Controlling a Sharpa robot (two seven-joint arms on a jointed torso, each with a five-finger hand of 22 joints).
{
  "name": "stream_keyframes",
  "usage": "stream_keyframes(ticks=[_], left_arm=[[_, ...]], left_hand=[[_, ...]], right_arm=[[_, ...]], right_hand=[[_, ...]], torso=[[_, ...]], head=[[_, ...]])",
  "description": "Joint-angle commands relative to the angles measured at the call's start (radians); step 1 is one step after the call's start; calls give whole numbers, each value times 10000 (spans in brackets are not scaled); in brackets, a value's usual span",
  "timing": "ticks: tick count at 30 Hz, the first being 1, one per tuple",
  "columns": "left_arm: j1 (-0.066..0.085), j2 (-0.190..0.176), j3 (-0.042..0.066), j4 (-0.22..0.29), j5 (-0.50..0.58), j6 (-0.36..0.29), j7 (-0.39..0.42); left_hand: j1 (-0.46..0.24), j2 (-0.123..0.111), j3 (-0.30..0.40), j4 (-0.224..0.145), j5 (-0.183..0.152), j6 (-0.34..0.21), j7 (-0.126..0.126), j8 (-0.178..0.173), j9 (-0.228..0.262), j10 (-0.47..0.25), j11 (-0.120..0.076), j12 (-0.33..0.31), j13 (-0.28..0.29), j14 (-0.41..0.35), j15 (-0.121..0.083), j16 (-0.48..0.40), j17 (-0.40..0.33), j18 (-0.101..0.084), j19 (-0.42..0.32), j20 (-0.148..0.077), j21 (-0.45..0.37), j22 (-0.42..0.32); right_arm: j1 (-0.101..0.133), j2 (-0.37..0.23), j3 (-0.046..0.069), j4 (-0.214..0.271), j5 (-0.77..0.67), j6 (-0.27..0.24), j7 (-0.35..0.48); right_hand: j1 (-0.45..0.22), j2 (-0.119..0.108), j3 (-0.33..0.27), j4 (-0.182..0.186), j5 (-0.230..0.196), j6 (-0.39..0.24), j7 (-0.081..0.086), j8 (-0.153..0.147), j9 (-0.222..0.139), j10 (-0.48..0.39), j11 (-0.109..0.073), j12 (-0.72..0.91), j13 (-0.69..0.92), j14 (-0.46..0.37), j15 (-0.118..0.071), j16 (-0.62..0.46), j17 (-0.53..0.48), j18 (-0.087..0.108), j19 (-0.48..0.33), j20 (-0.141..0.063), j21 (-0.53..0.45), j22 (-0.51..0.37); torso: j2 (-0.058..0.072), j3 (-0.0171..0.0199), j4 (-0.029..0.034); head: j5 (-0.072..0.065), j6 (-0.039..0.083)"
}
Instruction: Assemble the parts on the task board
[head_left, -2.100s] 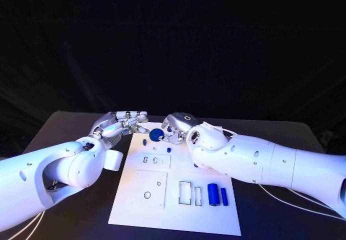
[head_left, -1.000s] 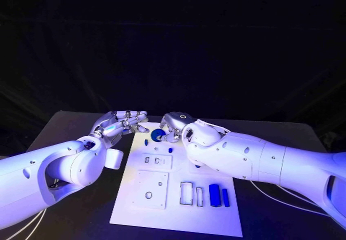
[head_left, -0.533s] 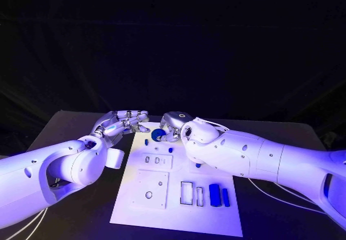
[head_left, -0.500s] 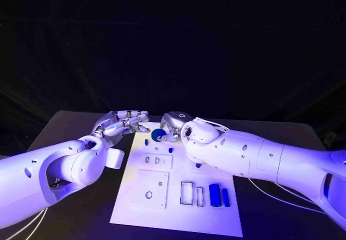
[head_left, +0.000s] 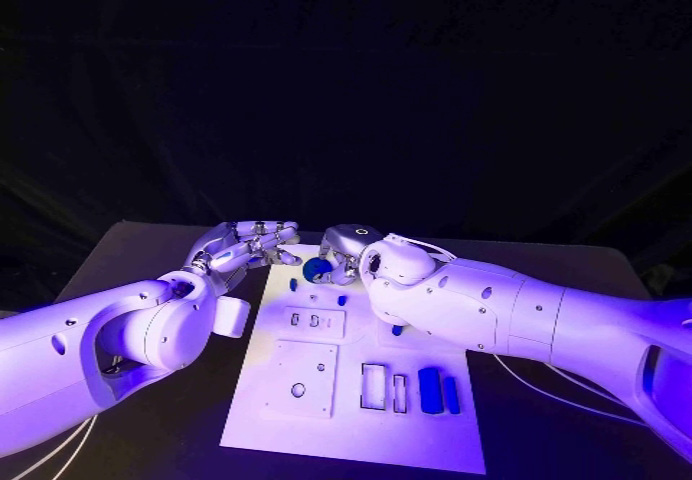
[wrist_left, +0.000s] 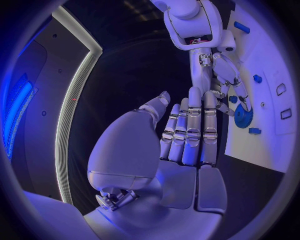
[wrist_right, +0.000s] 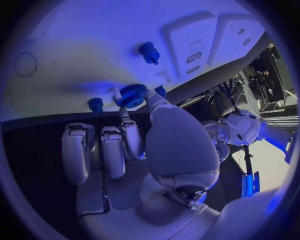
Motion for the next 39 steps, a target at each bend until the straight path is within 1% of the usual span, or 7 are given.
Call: stream_keyframes(ticks=[1,12,16,25,29,31,39], left_arm=[[13,26,8,8,14,73,90],[14,59,8,-10,14,66,89],[14,67,8,-10,14,63,87],[16,70,8,-3,14,56,81],[17,76,8,-2,14,52,78],[17,77,8,-2,14,50,76],[19,86,8,-3,14,51,71]], left_hand=[[7,-9,32,-22,7,17,49,-42,9,17,66,-52,8,-54,-10,49,13,177,-68,-24,48,14],[0,-17,42,-36,8,18,51,-55,10,11,68,-56,8,-79,-8,70,30,176,-92,-20,62,19],[0,-17,42,-36,8,18,51,-55,10,11,68,-56,8,-79,-8,70,30,176,-92,-20,62,19],[0,-17,42,-36,8,18,51,-55,10,11,68,-56,8,-79,-8,70,30,176,-92,-20,62,19],[0,-17,42,-36,8,18,51,-55,10,11,68,-56,8,-79,-8,70,30,176,-92,-20,62,19],[0,-17,42,-36,8,18,51,-55,10,11,68,-56,8,-79,-8,70,30,176,-92,-20,62,19],[0,-17,42,-36,8,18,51,-55,10,11,68,-56,8,-79,-8,70,30,176,-92,-20,62,19]], right_arm=[[12,33,-2,-15,22,184,97],[48,128,-3,-116,41,217,146],[55,146,-4,-169,42,240,158],[61,171,-11,-224,0,447,190],[61,205,-32,-272,-38,577,209],[61,220,-45,-284,-46,608,223],[59,234,-75,-309,-91,547,280]], right_hand=[[10,-42,-69,-5,-54,-59,-1,-32,-10,-11,72,24,898,1044,38,56,2630,-149,335,46,7,1566],[23,-17,-60,-5,-62,-50,-1,-32,-9,2,72,41,914,1044,40,56,2630,-150,337,49,10,1570],[66,39,-33,-20,-55,-13,-6,-22,-2,15,70,61,932,1044,42,56,2630,-152,342,54,15,1580],[334,161,72,-246,-51,182,-48,29,33,70,33,143,1007,1044,17,56,2630,-158,360,45,35,1617],[390,162,87,-303,-51,197,-51,26,35,71,29,147,1011,1044,12,56,2630,-160,365,41,40,1626],[391,161,87,-305,-51,197,-51,26,35,72,28,148,1013,1044,12,56,2630,-160,365,41,40,1626],[553,249,171,-473,-55,323,-85,58,55,165,0,255,1112,1044,-14,56,2630,-170,390,21,71,1667]], torso=[[3,-2,3],[0,-9,8],[1,-3,-3],[2,0,-9],[-1,4,2],[0,2,-5],[-5,-1,-16]], head=[[-1,10],[10,-10],[24,-7],[44,-22],[39,-34],[41,-44],[54,-65]])
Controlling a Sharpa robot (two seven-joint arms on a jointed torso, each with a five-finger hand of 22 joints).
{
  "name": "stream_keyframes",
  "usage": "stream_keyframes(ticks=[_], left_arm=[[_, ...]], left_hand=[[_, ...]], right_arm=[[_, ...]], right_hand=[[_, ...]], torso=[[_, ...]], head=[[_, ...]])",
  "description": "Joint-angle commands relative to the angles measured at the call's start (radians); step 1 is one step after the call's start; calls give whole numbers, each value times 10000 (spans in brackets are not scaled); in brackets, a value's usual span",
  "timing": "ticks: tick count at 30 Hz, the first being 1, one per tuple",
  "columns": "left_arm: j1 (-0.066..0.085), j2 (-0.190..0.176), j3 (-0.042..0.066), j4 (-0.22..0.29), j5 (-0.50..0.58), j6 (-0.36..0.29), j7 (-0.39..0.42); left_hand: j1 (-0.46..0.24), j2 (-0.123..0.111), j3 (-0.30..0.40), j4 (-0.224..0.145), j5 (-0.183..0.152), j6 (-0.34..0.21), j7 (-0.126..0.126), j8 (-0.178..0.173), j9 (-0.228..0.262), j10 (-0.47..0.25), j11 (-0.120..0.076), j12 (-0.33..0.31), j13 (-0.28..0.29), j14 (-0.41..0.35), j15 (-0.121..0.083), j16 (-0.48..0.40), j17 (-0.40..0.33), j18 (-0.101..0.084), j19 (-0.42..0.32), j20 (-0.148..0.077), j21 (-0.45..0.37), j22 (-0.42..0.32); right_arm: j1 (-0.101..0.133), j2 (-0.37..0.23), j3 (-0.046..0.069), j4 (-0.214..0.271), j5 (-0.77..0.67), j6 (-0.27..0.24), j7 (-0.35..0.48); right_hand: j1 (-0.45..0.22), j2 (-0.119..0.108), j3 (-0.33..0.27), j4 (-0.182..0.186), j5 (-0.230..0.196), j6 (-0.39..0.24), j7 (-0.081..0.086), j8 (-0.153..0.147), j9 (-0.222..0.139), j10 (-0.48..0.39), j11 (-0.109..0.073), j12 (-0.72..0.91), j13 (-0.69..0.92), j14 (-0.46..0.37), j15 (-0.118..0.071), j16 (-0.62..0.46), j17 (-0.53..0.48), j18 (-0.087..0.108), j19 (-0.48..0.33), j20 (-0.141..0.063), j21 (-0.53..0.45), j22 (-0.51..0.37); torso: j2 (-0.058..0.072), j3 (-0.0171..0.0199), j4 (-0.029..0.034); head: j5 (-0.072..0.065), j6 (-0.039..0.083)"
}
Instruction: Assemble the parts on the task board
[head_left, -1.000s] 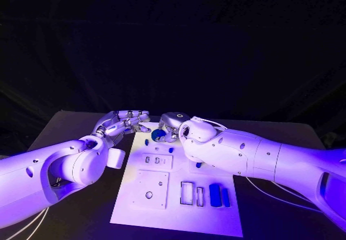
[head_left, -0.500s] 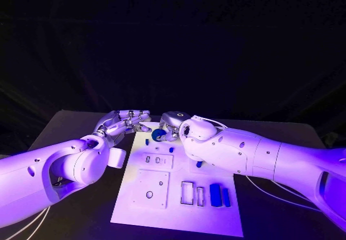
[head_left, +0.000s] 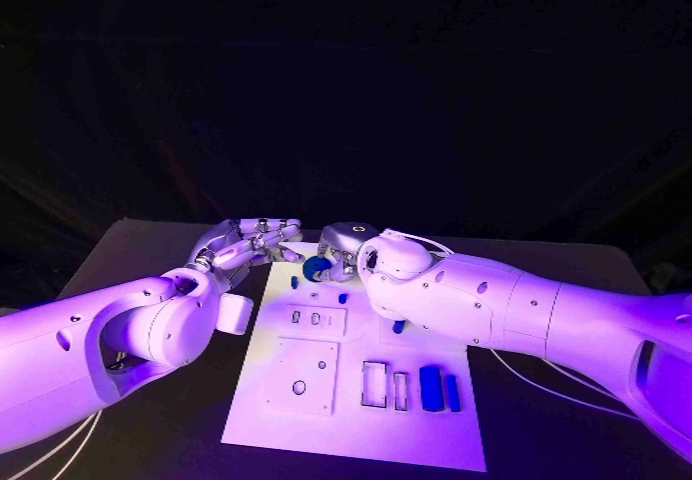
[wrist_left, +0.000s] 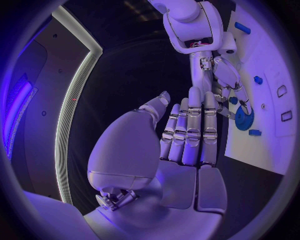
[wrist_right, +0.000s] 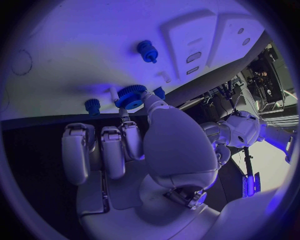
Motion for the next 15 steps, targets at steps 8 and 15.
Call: stream_keyframes(ticks=[8,15], left_arm=[[15,30,8,11,14,51,56],[15,34,8,0,14,55,42]], left_hand=[[0,-17,42,-36,8,18,51,-56,10,11,69,-56,8,-79,-9,30,11,174,-55,16,62,11],[0,-17,42,-36,8,18,51,-56,10,11,69,-56,8,-79,-9,30,11,174,-55,16,62,11]], right_arm=[[-24,13,-40,-24,-299,-225,74],[-26,-13,-43,20,-486,-785,-2]], right_hand=[[184,342,221,-216,89,614,-155,285,112,323,-109,331,1339,1044,-127,56,2633,-193,454,-61,151,1760],[239,450,354,-365,193,928,-308,423,184,465,-242,470,1470,1044,-259,56,2633,-218,520,-175,237,1855]], torso=[[-5,-6,1],[-10,-5,-2]], head=[[-19,-7],[-26,-6]])
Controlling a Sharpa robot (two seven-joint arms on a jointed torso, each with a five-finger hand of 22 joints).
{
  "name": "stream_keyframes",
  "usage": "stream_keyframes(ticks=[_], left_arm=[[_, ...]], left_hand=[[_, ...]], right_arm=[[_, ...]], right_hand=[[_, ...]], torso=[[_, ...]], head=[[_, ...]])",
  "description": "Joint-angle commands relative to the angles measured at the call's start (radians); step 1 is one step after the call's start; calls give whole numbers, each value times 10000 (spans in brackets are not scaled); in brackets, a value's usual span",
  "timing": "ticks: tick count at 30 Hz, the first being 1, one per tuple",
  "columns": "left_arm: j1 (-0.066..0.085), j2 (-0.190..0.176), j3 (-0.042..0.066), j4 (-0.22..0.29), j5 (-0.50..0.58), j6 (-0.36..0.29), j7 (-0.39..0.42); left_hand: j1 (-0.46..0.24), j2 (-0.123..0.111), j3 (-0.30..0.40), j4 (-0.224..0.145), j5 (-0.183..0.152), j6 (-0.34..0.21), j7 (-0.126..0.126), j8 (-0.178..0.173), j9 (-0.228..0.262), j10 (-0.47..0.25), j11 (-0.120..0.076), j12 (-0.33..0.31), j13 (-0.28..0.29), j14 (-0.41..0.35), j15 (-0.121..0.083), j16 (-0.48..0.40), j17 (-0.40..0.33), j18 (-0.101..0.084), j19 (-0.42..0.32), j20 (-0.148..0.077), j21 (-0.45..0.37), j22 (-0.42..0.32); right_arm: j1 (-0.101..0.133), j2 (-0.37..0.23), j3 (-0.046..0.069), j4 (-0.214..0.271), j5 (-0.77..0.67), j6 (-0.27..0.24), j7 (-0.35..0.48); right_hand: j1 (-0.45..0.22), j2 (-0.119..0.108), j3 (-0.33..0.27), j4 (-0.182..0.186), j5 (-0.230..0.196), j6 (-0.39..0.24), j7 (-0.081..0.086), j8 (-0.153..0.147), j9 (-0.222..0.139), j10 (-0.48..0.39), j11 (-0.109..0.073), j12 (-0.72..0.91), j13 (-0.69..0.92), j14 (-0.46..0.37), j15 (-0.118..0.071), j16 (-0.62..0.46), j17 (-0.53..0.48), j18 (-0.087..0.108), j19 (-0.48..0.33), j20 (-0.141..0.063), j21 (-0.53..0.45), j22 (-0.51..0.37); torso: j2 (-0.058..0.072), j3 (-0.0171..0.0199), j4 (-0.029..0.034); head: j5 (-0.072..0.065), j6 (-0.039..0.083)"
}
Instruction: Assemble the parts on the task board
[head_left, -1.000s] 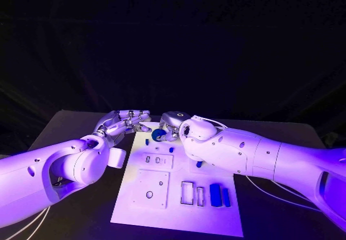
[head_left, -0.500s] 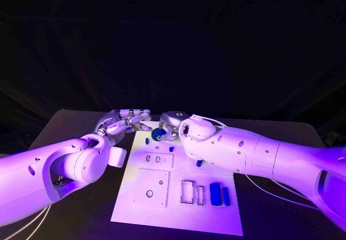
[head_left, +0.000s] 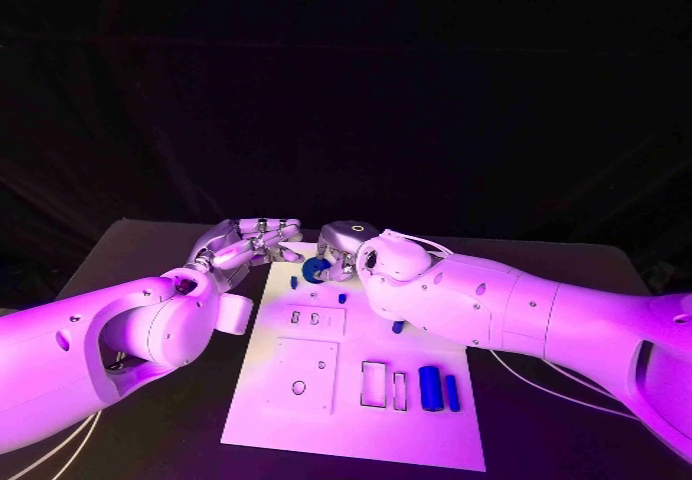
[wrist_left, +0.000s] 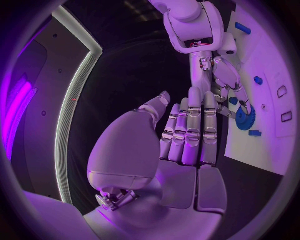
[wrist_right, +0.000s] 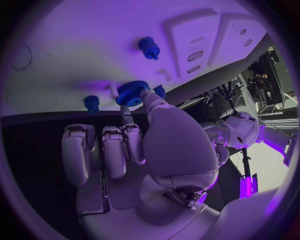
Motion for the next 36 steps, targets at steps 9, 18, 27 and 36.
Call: stream_keyframes(ticks=[9,18,27,36], left_arm=[[13,28,6,-12,14,65,47],[13,23,6,-27,14,71,44],[12,-6,6,-38,14,73,49],[12,-52,6,-36,14,72,50]], left_hand=[[4,-16,56,-49,8,17,53,-67,10,7,69,-57,7,-95,-9,47,25,174,-71,19,75,17],[4,-16,56,-49,8,17,53,-67,10,7,69,-57,7,-95,-9,47,25,174,-71,19,75,17],[0,-18,59,-52,7,11,57,-75,8,2,72,-60,6,-101,-7,55,31,175,-77,20,81,20],[-4,-19,59,-53,7,8,59,-78,8,-1,74,-61,6,-103,-6,59,33,175,-80,21,83,21]], right_arm=[[-21,-143,-10,218,-446,-965,-47],[-22,-484,-6,715,-444,-1237,-26],[31,-1060,26,1608,-445,-1323,-96],[165,-1834,42,2487,-534,-1235,-288]], right_hand=[[48,145,62,-55,81,135,-26,70,73,137,-35,79,1515,1052,-80,56,2634,-116,535,-102,85,1904],[-82,93,24,-40,69,154,-28,64,82,148,-44,81,1517,1052,-96,56,2634,-124,554,-131,109,1932],[-175,58,-6,-19,63,156,-26,54,86,159,-44,88,1524,1052,-96,56,2634,-131,571,-141,132,1956],[-292,13,-48,14,44,158,-25,41,90,153,-42,74,1512,1052,-99,56,2634,-137,585,-147,149,1977]], torso=[[-8,5,2],[-8,7,-8],[-14,4,-27],[-24,7,-56]], head=[[-6,16],[19,13],[15,5],[20,17]])
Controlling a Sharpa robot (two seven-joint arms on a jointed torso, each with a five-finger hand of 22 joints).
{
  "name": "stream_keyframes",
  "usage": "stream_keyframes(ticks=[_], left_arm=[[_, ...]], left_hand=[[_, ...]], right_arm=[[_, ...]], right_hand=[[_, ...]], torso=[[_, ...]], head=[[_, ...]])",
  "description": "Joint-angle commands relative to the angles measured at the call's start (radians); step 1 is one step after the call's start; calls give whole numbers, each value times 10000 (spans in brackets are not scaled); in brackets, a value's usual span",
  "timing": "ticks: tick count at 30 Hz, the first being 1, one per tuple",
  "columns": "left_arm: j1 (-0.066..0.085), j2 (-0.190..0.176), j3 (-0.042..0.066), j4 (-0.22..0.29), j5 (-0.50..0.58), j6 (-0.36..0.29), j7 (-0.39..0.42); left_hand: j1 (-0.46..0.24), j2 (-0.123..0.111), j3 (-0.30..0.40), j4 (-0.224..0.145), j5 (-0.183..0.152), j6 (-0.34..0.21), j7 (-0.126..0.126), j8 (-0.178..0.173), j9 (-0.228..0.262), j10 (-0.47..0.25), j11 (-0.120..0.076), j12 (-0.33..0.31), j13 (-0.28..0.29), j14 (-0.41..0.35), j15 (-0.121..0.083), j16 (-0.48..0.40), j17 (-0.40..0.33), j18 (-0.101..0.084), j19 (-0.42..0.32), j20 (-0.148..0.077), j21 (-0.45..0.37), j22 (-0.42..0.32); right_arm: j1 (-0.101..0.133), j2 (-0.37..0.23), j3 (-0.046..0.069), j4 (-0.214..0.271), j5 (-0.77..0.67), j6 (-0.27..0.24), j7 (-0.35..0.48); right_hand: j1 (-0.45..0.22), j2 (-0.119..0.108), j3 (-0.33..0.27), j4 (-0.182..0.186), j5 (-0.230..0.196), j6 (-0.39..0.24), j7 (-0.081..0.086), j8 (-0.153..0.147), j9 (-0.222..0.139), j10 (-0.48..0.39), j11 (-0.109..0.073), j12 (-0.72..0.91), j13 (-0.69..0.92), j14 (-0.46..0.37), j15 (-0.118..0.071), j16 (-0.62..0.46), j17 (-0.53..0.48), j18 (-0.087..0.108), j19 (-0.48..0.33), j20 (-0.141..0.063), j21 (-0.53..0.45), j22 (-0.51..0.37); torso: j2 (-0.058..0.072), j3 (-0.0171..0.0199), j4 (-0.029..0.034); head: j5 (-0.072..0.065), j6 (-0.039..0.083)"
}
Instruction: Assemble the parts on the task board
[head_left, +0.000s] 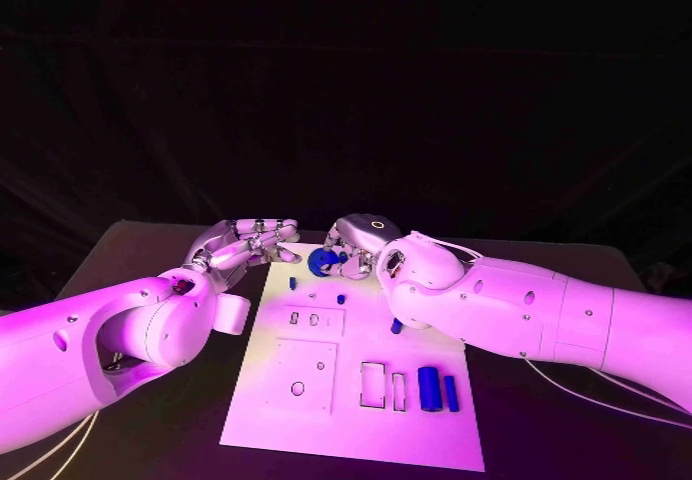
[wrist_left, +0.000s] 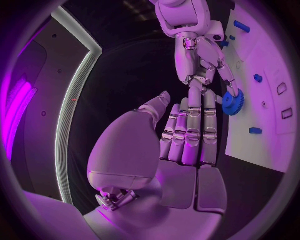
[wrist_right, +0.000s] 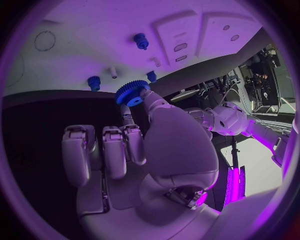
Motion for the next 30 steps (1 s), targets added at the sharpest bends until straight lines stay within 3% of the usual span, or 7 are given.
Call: stream_keyframes(ticks=[1,14,30], left_arm=[[11,-3,6,15,14,71,59],[10,-14,5,14,14,79,57],[10,-21,5,27,14,83,55]], left_hand=[[-6,-20,28,-21,7,7,60,-39,8,-2,75,-62,6,-66,30,61,21,176,-81,21,45,15],[-6,-20,28,-21,7,7,60,-39,8,-2,75,-62,6,-66,30,61,21,176,-81,21,45,15],[-6,-20,28,-21,7,7,60,-39,8,-2,75,-62,6,-66,30,61,21,176,-81,21,45,15]], right_arm=[[31,-180,7,187,-216,-13,-207],[51,-505,5,354,-259,254,-300],[-6,-240,-45,-10,-255,510,-269]], right_hand=[[-122,-24,-30,51,11,57,4,68,9,120,-6,19,1507,1043,-82,56,2635,-97,587,-79,38,1975],[-206,-55,-62,80,-15,63,1,61,13,121,-6,16,1504,1043,-88,56,2635,-98,589,-84,40,1979],[-225,-64,-69,85,-22,65,-2,59,15,124,-7,18,1507,1043,-89,56,2635,-99,591,-85,42,1983]], torso=[[-5,3,-22],[7,-3,4],[10,-13,26]], head=[[27,2],[-1,2],[-6,-41]])
